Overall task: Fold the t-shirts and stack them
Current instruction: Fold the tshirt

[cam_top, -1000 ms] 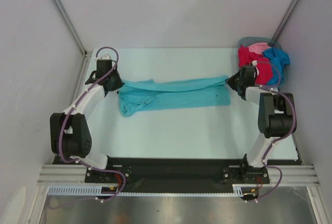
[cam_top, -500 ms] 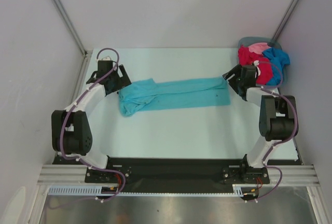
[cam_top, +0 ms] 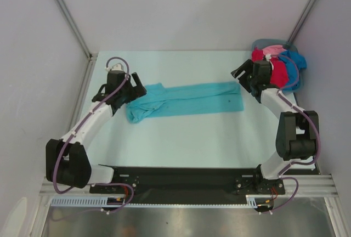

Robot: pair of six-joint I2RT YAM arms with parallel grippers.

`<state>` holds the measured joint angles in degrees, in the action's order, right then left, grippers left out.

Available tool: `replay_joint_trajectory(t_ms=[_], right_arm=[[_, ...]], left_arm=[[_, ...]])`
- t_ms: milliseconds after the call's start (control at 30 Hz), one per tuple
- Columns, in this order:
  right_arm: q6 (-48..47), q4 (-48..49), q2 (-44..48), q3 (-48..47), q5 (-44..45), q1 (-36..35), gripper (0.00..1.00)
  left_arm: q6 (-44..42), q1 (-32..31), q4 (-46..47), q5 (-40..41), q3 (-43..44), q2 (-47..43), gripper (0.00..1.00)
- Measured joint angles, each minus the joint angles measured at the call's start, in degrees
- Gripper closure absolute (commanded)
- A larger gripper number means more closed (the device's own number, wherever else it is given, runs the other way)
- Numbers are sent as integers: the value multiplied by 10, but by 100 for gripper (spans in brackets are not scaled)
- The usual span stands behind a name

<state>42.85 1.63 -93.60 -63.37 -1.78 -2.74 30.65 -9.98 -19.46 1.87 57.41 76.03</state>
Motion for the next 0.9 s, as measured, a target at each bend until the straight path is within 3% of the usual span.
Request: replay_joint_trajectory(t_ms=[333,633,900], right_arm=[[-4,-11,40,140,0,27,21],[-1,17,40,167,-9,52,22],[12,54,40,186,-32,64,22]], left_arm=[[41,-22,-38,92,-56,52,0],[28,5,-46,118,13,145,0],[-9,56,-51,87,76,227,3]])
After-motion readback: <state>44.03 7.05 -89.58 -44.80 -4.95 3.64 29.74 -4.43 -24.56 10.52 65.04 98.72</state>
